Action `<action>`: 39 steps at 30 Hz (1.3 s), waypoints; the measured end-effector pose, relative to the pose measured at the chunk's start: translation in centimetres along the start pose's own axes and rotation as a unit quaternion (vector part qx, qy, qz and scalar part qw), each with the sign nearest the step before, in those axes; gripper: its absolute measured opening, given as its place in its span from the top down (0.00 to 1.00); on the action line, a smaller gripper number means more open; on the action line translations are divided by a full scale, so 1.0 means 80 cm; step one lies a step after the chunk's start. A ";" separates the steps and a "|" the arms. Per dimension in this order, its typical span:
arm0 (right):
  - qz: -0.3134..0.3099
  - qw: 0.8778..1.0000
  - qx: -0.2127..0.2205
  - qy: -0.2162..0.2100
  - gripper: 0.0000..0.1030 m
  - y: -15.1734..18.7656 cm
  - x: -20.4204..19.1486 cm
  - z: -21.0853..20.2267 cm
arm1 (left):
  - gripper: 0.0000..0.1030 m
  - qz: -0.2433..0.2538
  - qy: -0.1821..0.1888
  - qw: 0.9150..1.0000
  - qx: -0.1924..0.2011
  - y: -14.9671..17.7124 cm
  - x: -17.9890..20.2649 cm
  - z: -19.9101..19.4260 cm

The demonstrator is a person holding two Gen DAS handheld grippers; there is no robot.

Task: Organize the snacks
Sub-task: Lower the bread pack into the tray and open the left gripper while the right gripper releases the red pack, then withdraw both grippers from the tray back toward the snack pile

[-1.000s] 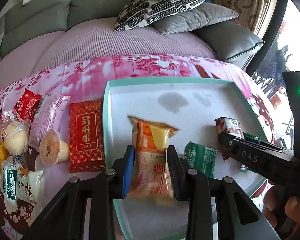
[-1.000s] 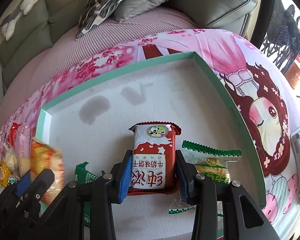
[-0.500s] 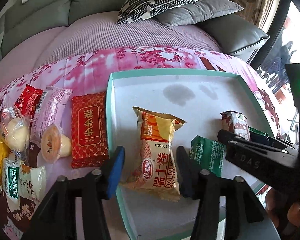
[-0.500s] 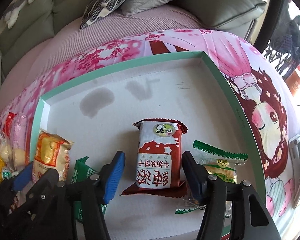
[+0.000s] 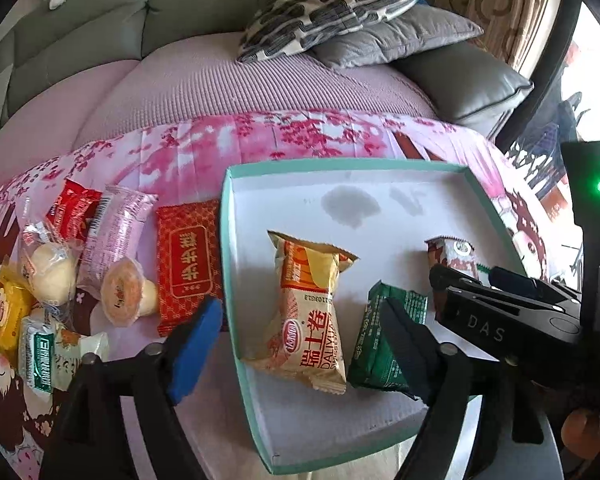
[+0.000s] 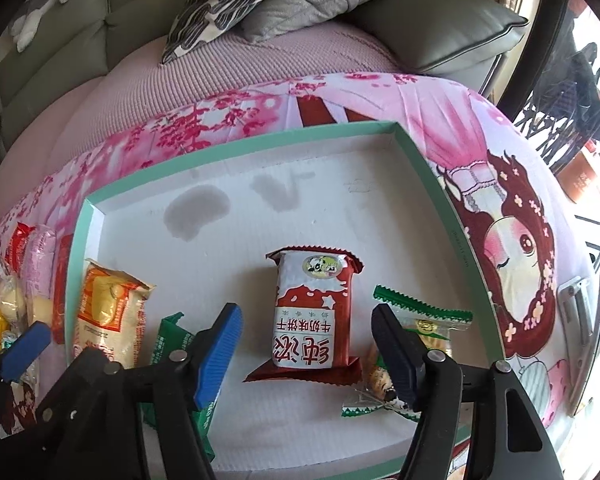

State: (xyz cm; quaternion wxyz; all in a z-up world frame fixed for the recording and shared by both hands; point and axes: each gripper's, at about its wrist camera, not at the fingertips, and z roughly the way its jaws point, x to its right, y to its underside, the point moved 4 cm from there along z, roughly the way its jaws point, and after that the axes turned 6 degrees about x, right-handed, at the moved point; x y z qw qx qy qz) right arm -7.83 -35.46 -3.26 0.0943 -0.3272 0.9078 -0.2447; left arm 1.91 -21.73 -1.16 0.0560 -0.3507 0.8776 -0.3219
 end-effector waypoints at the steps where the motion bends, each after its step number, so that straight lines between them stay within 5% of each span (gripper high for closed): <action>1: 0.002 1.000 0.002 0.001 0.27 -0.001 0.002 -0.002 | 0.20 -0.004 0.000 1.000 0.003 -0.002 -0.002 -0.002; 7: 0.012 1.000 0.006 0.007 0.26 -0.003 0.012 -0.011 | 0.20 -0.068 -0.030 0.997 0.014 -0.006 -0.041 -0.010; 18: -0.001 1.000 -0.007 -0.001 0.26 0.003 -0.004 -0.006 | 0.17 -0.171 -0.118 0.978 0.013 0.007 -0.130 -0.015; 21: -0.014 1.000 -0.004 -0.010 0.24 0.007 -0.017 -0.007 | 0.03 -0.179 -0.129 0.975 0.011 0.011 -0.138 -0.015; 31: -0.035 0.999 0.001 -0.024 0.21 0.014 -0.039 -0.009 | 0.00 -0.176 -0.133 0.975 0.021 0.011 -0.141 -0.018; 34: -0.032 0.999 0.003 -0.028 0.01 0.014 -0.039 -0.009 | 0.00 -0.173 -0.131 0.976 0.023 0.011 -0.141 -0.019; 39: -0.035 0.999 0.010 -0.037 0.00 0.013 -0.042 -0.011 | 0.00 -0.168 -0.132 0.976 0.029 0.009 -0.142 -0.022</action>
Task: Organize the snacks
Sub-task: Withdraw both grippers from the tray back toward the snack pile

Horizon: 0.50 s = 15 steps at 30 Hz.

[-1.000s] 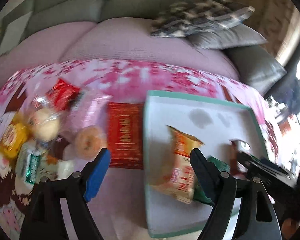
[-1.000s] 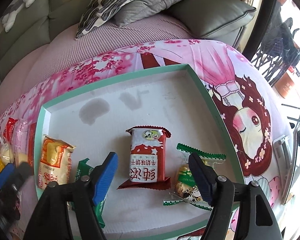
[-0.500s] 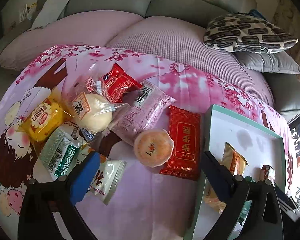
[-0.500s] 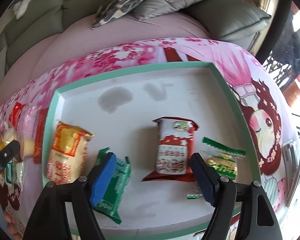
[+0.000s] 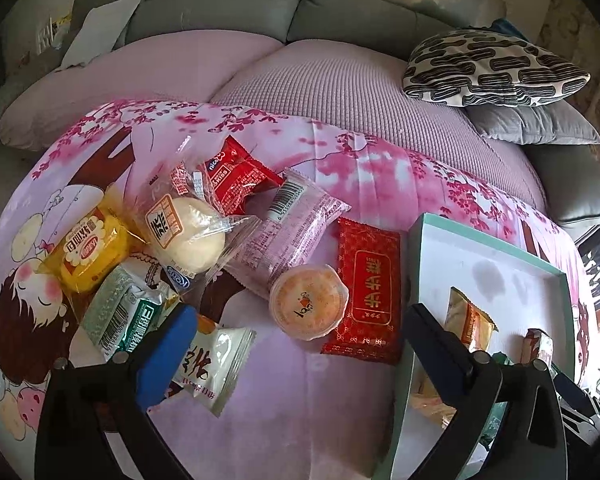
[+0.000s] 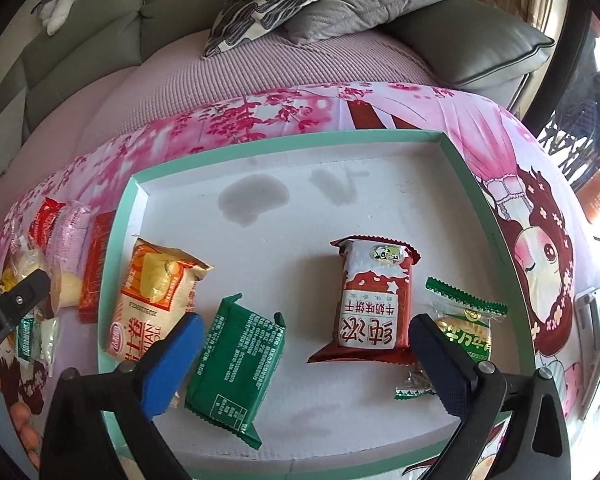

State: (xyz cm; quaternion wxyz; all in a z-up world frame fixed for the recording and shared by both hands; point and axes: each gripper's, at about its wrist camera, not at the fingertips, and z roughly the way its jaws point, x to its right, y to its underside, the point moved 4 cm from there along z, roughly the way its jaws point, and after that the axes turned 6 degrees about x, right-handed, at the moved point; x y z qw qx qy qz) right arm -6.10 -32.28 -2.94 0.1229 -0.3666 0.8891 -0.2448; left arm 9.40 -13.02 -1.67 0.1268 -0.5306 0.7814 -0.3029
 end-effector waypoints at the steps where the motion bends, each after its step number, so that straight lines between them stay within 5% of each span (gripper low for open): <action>1: -0.002 1.000 0.002 -0.004 0.00 0.000 -0.001 -0.001 | 0.00 0.002 0.001 1.000 0.002 -0.001 -0.001 -0.001; 15: -0.030 0.996 0.029 -0.074 0.00 0.003 -0.049 -0.018 | 0.00 -0.026 -0.019 0.999 0.024 -0.026 -0.080 -0.022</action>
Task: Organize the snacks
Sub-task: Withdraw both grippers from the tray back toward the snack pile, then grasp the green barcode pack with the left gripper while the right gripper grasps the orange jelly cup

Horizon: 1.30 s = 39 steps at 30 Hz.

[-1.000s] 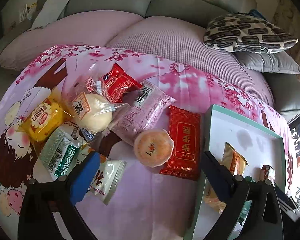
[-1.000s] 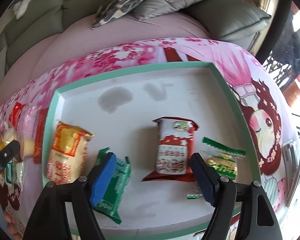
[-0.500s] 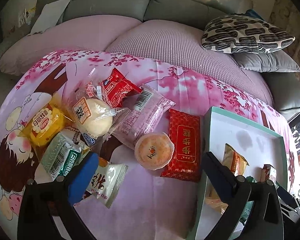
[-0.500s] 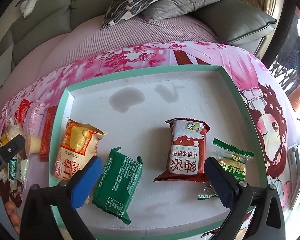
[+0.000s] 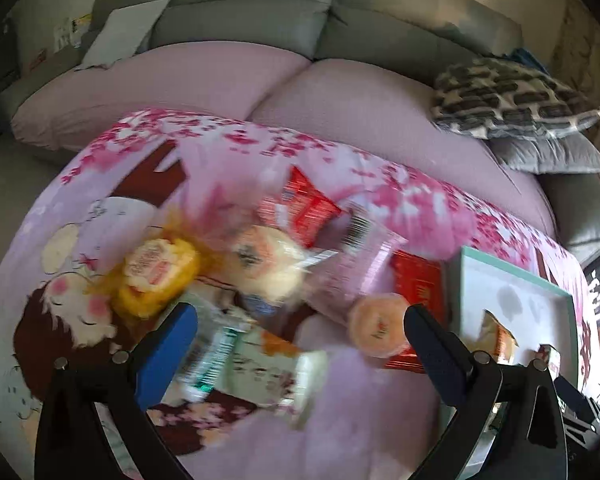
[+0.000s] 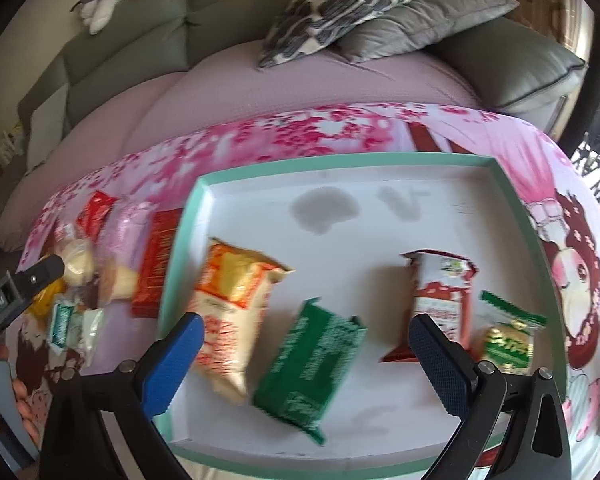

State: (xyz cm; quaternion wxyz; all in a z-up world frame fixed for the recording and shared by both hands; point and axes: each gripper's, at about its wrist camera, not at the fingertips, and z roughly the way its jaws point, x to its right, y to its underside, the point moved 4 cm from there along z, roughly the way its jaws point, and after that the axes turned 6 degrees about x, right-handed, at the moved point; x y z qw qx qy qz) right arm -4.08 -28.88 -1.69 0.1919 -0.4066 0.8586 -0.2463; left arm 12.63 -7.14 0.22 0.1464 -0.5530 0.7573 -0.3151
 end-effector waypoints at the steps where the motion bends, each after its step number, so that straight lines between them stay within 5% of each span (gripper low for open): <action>1: -0.005 1.000 0.000 -0.005 0.00 0.001 -0.006 0.000 | 0.00 -0.005 -0.008 1.000 0.001 -0.002 -0.011 -0.002; 6: -0.028 0.998 -0.003 -0.054 0.00 0.007 -0.045 -0.003 | 0.00 -0.027 -0.048 0.998 0.011 -0.005 -0.059 -0.016; 18: -0.089 0.988 0.001 -0.125 0.00 0.029 -0.130 -0.014 | 0.00 -0.077 -0.052 0.996 0.015 0.004 -0.121 -0.043; 32: -0.128 0.985 -0.002 -0.115 0.00 0.043 -0.166 -0.002 | 0.00 -0.088 -0.021 0.994 -0.055 0.023 -0.115 0.004; 39: -0.150 0.985 0.008 -0.091 0.13 0.026 -0.181 0.014 | 0.01 -0.089 -0.004 0.992 -0.094 0.032 -0.104 0.035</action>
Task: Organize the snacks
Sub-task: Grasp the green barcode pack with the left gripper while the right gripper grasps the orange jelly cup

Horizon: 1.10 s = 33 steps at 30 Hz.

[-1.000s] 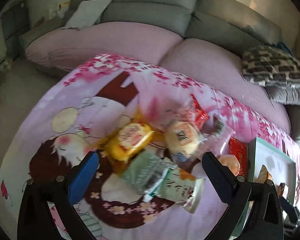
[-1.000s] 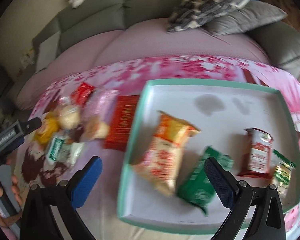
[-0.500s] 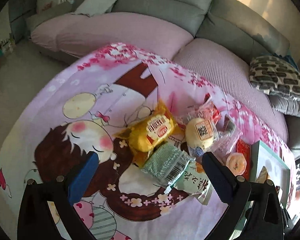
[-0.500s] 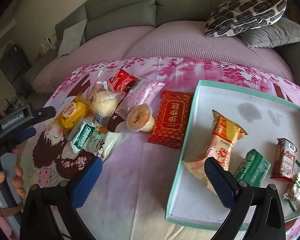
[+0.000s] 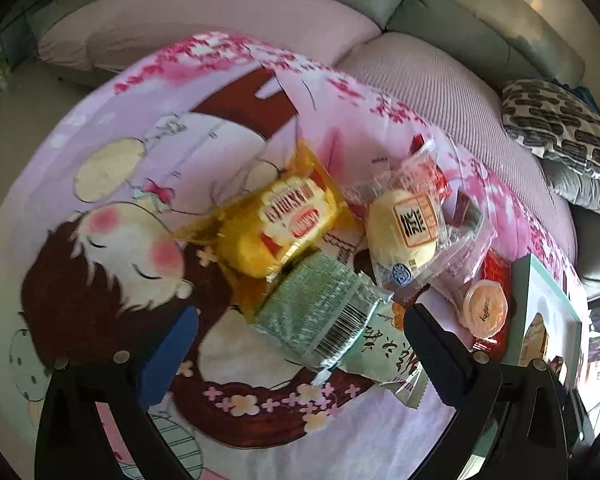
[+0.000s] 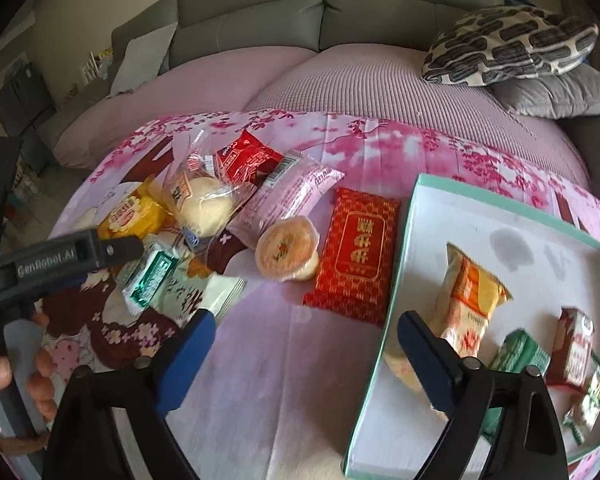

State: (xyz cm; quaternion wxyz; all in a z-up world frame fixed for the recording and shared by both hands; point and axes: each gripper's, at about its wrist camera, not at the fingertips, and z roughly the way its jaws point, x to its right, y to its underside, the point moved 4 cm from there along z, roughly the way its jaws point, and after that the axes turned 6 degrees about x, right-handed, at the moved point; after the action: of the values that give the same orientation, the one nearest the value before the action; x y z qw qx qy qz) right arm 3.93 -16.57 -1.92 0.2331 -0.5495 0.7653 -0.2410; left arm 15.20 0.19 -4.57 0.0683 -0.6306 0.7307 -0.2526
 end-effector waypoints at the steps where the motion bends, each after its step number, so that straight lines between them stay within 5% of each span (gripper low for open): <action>1: -0.005 1.000 0.000 0.005 0.14 -0.003 -0.002 0.003 | 0.01 0.003 0.002 1.000 -0.005 0.001 0.003 0.005; 13: -0.075 0.996 -0.030 0.040 0.28 -0.022 -0.029 0.068 | 0.15 -0.002 0.006 0.999 -0.046 0.005 0.009 0.048; 20: -0.097 0.993 -0.037 0.054 0.51 -0.027 -0.039 0.085 | 0.30 -0.006 0.005 0.999 -0.041 0.003 0.003 0.047; 33: -0.056 0.998 -0.019 0.029 0.55 -0.025 -0.032 0.057 | 0.39 -0.010 0.015 1.000 -0.020 0.003 0.000 0.023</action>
State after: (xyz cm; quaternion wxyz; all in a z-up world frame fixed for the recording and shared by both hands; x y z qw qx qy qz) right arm 8.93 -15.24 -3.95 0.1863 -0.5886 0.7441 -0.2551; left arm 15.75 -0.32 -6.24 0.0426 -0.6353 0.7302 -0.2479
